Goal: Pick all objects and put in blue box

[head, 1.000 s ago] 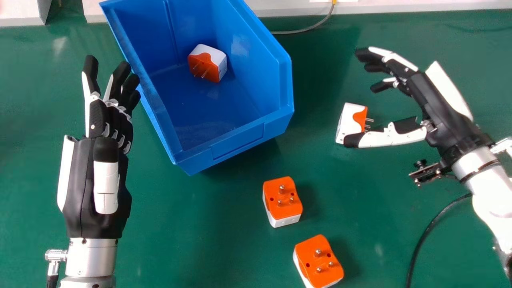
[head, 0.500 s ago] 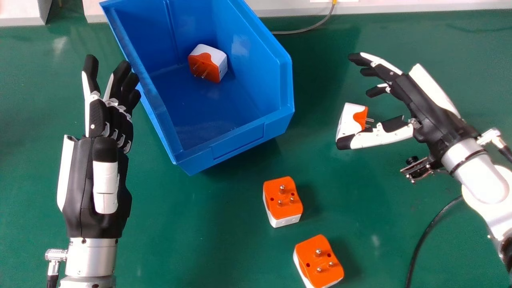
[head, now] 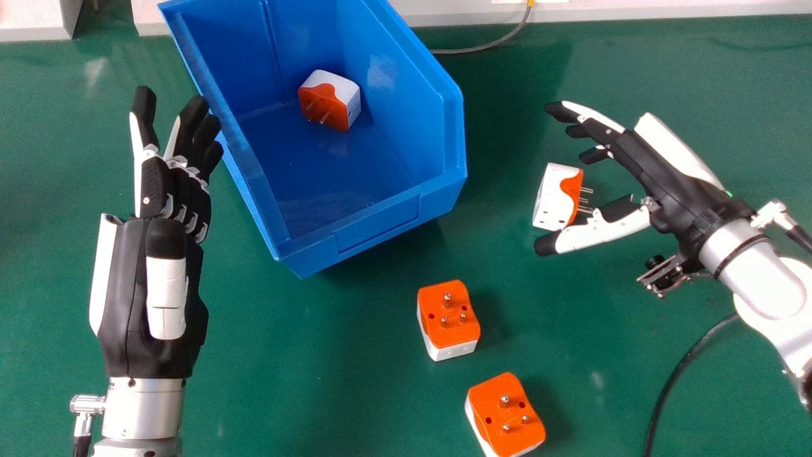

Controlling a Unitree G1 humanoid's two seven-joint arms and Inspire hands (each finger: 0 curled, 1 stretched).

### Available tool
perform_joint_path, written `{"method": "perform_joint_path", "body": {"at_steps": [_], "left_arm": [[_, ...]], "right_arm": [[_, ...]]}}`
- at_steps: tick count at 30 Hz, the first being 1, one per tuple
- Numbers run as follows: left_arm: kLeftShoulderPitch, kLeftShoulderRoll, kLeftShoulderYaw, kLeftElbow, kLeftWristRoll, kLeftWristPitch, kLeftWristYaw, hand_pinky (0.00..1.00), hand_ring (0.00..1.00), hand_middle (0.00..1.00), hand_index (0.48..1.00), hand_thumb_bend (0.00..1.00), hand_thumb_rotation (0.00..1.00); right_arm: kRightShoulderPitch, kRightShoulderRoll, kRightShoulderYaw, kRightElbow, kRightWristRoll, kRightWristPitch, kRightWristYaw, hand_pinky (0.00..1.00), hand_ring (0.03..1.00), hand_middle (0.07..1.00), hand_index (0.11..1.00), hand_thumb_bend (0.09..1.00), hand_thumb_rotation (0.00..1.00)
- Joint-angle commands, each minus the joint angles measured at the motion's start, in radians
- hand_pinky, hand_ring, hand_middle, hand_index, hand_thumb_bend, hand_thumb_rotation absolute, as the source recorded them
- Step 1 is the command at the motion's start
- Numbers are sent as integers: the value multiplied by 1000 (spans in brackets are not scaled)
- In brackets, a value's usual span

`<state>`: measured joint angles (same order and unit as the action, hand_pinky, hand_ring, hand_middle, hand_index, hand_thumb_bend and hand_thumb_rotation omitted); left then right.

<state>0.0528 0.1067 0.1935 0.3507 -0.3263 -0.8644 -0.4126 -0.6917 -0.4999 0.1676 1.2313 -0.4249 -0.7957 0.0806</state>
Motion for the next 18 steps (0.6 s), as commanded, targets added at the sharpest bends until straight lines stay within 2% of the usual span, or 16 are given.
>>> {"method": "perform_joint_path", "body": {"at_steps": [1,13,18], "left_arm": [[-12,6,6,-6,-6,-27,-6,977,966,972,966,892,948],[-14,8,7,-3,-2,-26,-8,979,969,980,968,890,946],[-14,9,7,-1,-5,-26,-13,980,970,982,969,890,945]], "right_arm": [[-38,-34,12,-2,-11,-4,-26,830,907,927,912,1000,310],[-53,-64,44,0,-45,-1,-26,834,927,934,920,1000,355],[-52,-57,41,2,-36,2,-18,841,929,935,921,1000,359]]}}
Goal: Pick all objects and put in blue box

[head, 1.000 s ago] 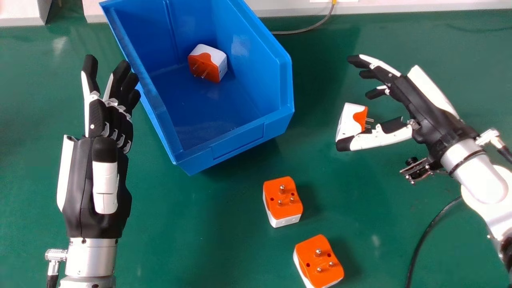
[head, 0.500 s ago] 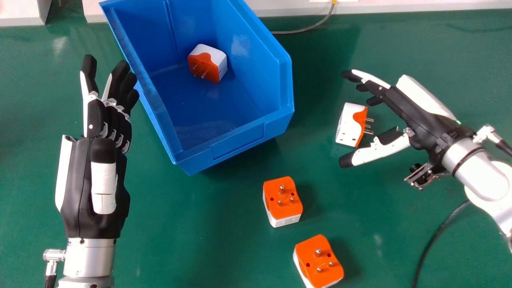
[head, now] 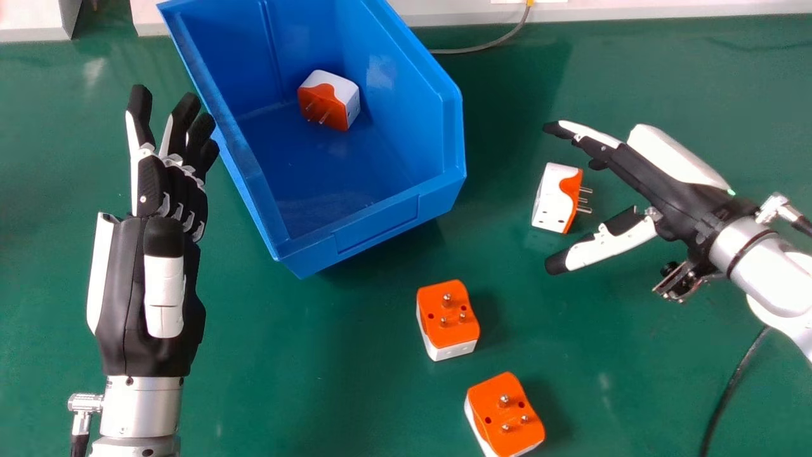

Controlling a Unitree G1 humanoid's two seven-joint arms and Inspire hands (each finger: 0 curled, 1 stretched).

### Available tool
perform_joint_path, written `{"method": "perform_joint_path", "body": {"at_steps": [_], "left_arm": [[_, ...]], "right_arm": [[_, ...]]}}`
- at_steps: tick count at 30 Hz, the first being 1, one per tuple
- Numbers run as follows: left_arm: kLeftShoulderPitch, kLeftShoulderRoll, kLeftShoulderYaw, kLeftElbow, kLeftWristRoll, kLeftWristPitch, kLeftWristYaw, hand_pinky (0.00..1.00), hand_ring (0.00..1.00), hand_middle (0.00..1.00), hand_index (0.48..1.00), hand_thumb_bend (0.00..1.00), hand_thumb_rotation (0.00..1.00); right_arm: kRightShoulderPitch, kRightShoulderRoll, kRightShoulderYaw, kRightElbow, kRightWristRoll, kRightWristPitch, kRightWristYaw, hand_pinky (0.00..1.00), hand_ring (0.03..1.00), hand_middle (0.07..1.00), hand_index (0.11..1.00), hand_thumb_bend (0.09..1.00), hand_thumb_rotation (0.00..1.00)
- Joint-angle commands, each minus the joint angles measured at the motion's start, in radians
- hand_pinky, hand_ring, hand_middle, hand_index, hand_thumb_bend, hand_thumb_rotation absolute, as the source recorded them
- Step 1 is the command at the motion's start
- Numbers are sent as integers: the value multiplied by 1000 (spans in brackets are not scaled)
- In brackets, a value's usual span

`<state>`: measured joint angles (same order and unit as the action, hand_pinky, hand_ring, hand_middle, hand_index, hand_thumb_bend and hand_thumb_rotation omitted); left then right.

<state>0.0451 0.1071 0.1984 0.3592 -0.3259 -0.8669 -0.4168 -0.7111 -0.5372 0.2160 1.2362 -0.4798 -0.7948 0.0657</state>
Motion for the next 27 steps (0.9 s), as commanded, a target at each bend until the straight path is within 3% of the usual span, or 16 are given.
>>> {"method": "perform_joint_path", "body": {"at_steps": [1,16,27], "left_arm": [[-6,9,2,-10,-7,-22,-10,980,971,982,970,889,945],[-6,8,9,-6,-14,-22,-22,982,974,985,972,883,945],[6,8,6,-27,-10,-13,-18,988,974,985,976,882,945]], "right_arm": [[-33,-19,-5,-3,15,0,-7,844,929,935,921,1000,360],[-51,-34,30,0,-13,1,-46,860,927,932,917,1000,366],[-53,-7,27,31,-7,41,-29,852,928,933,918,1000,351]]}}
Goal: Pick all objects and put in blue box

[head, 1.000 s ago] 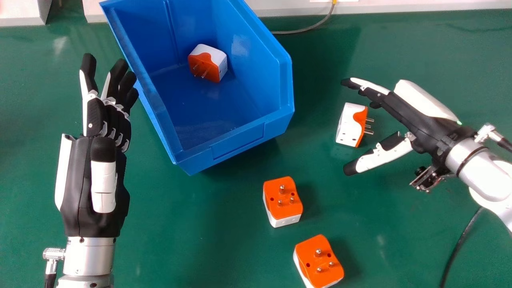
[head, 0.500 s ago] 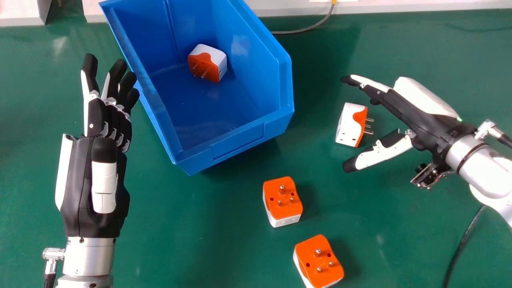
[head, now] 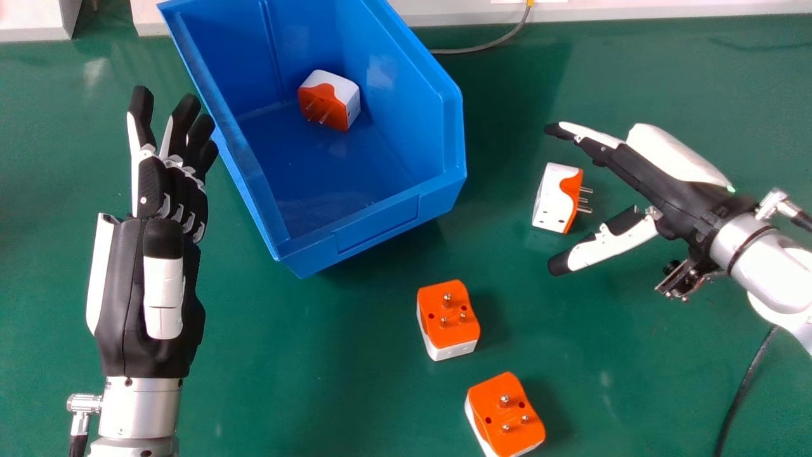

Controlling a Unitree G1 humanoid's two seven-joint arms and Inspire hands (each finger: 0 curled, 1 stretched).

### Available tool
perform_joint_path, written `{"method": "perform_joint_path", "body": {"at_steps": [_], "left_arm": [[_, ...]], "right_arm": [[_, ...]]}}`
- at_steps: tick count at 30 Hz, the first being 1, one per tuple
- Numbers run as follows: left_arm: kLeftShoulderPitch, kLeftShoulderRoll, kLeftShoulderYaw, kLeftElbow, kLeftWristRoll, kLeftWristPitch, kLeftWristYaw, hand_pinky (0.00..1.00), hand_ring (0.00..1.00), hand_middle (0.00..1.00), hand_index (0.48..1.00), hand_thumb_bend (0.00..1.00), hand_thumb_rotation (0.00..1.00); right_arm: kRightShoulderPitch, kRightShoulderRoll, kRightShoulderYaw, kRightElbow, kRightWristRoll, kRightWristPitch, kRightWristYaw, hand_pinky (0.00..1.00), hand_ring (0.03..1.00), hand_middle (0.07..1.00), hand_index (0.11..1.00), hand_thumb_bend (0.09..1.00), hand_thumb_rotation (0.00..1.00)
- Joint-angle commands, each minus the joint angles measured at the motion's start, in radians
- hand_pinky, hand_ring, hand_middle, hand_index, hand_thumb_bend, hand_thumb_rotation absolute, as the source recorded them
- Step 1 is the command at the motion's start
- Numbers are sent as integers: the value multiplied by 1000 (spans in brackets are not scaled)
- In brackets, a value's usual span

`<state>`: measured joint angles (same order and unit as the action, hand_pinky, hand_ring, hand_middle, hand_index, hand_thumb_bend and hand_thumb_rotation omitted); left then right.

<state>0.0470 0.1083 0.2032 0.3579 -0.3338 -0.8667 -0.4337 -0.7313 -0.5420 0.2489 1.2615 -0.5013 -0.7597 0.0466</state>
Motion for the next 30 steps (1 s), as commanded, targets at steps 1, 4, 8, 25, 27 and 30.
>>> {"method": "perform_joint_path", "body": {"at_steps": [1,4,8,25,27,30], "left_arm": [[5,6,1,-28,-3,-13,0,988,974,985,976,883,945],[6,5,2,-29,0,-13,3,989,974,984,976,883,945],[8,3,1,-30,1,-13,5,989,974,983,976,883,946],[15,0,-8,-43,12,-9,21,986,972,980,974,883,946],[16,1,-8,-45,11,-6,21,986,972,980,974,884,946],[17,3,-8,-46,5,-3,18,985,971,978,974,886,946]], "right_arm": [[-33,-3,-6,6,15,9,-8,851,929,933,918,1000,349],[-33,-2,-4,11,11,22,-15,849,928,932,919,1000,345],[-30,5,0,20,5,39,-29,848,925,931,920,1000,340],[-52,26,12,38,-14,86,-52,804,893,925,920,1000,330],[-59,28,20,39,-23,93,-61,799,890,924,920,1000,331],[-71,32,19,43,-15,103,-50,797,887,924,920,1000,332]]}}
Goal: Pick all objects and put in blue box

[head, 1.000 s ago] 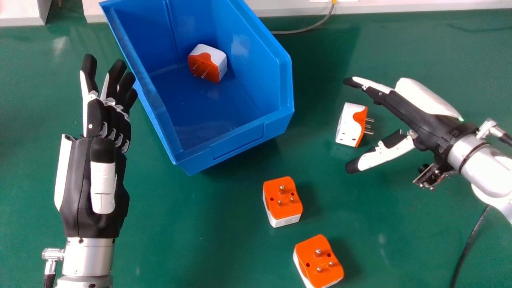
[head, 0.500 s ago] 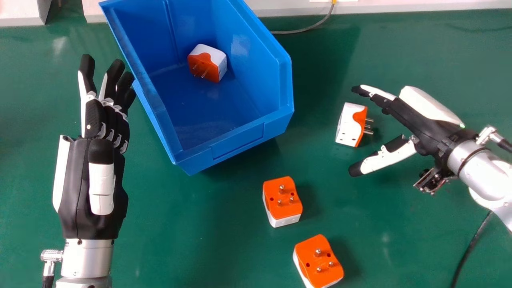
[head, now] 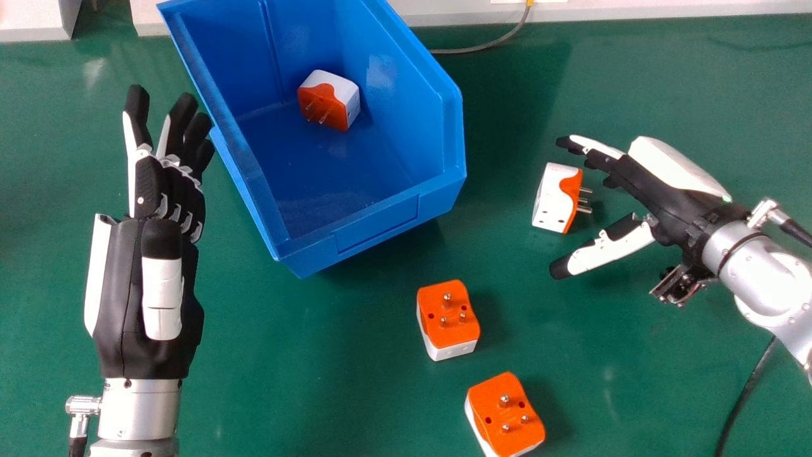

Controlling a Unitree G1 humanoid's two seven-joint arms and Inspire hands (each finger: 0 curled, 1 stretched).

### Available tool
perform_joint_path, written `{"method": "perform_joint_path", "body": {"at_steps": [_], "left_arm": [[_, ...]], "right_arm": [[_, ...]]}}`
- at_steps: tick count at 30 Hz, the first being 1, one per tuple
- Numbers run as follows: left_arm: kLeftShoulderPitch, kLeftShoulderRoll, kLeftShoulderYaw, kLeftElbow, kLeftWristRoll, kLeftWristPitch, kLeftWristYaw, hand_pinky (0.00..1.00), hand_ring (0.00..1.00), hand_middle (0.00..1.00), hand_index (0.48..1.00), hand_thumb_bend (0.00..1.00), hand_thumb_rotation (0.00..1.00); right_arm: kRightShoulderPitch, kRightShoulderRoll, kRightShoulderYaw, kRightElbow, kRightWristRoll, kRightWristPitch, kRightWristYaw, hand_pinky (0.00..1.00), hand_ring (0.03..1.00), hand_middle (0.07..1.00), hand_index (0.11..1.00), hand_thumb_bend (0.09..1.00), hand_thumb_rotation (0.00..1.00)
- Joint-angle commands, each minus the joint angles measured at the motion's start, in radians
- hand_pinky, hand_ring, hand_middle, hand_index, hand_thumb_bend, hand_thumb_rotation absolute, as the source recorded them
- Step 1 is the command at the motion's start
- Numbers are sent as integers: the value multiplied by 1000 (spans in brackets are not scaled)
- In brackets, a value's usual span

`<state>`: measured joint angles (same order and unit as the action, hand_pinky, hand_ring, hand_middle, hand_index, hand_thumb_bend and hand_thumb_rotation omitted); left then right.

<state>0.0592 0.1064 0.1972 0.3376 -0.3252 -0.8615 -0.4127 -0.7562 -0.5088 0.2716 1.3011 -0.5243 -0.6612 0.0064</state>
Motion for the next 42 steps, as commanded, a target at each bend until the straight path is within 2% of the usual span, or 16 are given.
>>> {"method": "perform_joint_path", "body": {"at_steps": [1,10,13,20,29,33,42], "left_arm": [[5,5,-2,-26,-5,-7,-4,985,971,978,974,887,946],[7,4,-2,-29,-6,-8,-3,982,968,974,973,888,946],[8,4,-1,-31,-7,-8,-2,980,968,973,972,889,946],[7,2,-2,-32,-2,-9,2,979,967,972,971,889,946],[8,4,-2,-34,-8,-8,-1,976,966,972,970,890,945],[5,4,-2,-29,-9,-10,-4,975,966,972,969,890,945],[9,5,-3,-35,-12,-8,-5,972,965,972,969,900,945]], "right_arm": [[-52,1,-3,4,9,7,-5,795,887,925,919,1000,332],[-86,17,7,7,5,38,31,787,905,952,940,1000,314],[-91,20,14,7,3,39,33,818,928,964,946,1000,308],[-101,26,37,8,-7,36,24,851,955,978,950,1000,303],[-113,35,50,9,-21,37,10,884,968,987,953,1000,303],[-119,38,62,14,-34,50,3,871,958,980,952,1000,297],[-128,49,80,20,-45,61,-1,826,923,960,943,1000,276]]}}
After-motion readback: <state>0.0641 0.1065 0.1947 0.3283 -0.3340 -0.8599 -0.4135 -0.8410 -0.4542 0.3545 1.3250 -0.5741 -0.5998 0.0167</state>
